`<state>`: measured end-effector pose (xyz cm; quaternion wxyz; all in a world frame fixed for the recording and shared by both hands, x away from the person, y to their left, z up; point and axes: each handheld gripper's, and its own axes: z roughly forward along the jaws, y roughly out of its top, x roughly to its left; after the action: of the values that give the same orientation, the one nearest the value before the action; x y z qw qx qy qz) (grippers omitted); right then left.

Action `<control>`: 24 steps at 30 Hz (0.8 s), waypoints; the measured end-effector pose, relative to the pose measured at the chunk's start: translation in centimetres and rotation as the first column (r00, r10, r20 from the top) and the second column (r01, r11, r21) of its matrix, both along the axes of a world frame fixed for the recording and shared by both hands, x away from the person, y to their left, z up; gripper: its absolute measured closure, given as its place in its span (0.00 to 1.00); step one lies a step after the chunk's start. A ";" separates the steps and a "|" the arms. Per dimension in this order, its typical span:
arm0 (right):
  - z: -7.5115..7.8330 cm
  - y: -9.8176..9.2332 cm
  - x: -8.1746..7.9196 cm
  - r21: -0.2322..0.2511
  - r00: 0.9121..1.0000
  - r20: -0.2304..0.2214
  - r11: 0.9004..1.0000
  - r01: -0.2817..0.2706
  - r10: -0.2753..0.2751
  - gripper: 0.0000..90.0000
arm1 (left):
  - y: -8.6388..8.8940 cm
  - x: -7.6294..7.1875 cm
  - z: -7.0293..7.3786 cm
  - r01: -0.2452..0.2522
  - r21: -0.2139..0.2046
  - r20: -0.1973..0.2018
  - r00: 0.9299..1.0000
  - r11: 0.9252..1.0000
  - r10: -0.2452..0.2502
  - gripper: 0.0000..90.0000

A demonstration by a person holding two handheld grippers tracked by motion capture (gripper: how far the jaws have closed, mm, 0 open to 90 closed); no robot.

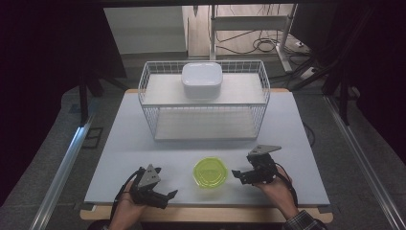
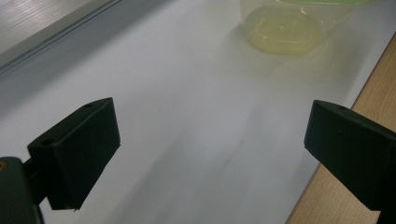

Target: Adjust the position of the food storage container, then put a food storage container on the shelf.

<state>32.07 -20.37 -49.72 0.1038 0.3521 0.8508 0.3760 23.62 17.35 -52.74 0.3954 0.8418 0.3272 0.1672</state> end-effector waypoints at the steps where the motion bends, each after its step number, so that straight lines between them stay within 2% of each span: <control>1: 0.0 -0.1 0.0 0.011 1.000 0.000 1.000 -0.003 0.003 0.14 | 0.0 0.0 0.0 0.001 0.001 0.002 1.000 1.000 -0.001 0.03; 6: 0.3 -0.2 -0.1 0.021 1.000 0.026 1.000 -0.002 0.002 0.07 | 0.0 0.0 0.0 0.003 0.000 0.001 1.000 1.000 -0.003 0.03; 13: 0.6 0.1 -0.2 0.019 1.000 -0.016 1.000 0.004 -0.004 0.05 | 0.0 0.0 -0.1 0.005 0.003 0.000 1.000 1.000 -0.005 0.03; 18: 1.3 0.3 -0.2 0.041 0.999 -0.031 0.999 0.006 -0.005 0.04 | -0.1 0.1 -0.1 0.005 0.004 -0.003 1.000 1.000 -0.005 0.03; 21: 1.9 0.5 -0.3 0.046 0.999 -0.045 0.999 -0.006 0.008 0.08 | -0.1 0.1 -0.2 0.005 0.005 -0.004 1.000 1.000 -0.005 0.03; 24: 2.4 0.8 -0.2 0.071 0.998 -0.063 0.997 -0.009 0.013 0.17 | -0.1 0.1 -0.2 0.005 0.007 -0.005 1.000 1.000 -0.005 0.03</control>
<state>31.83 -19.55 -47.35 0.0619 0.3626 0.8418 0.3950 23.72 17.21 -52.92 0.3921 0.8445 0.3253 0.1652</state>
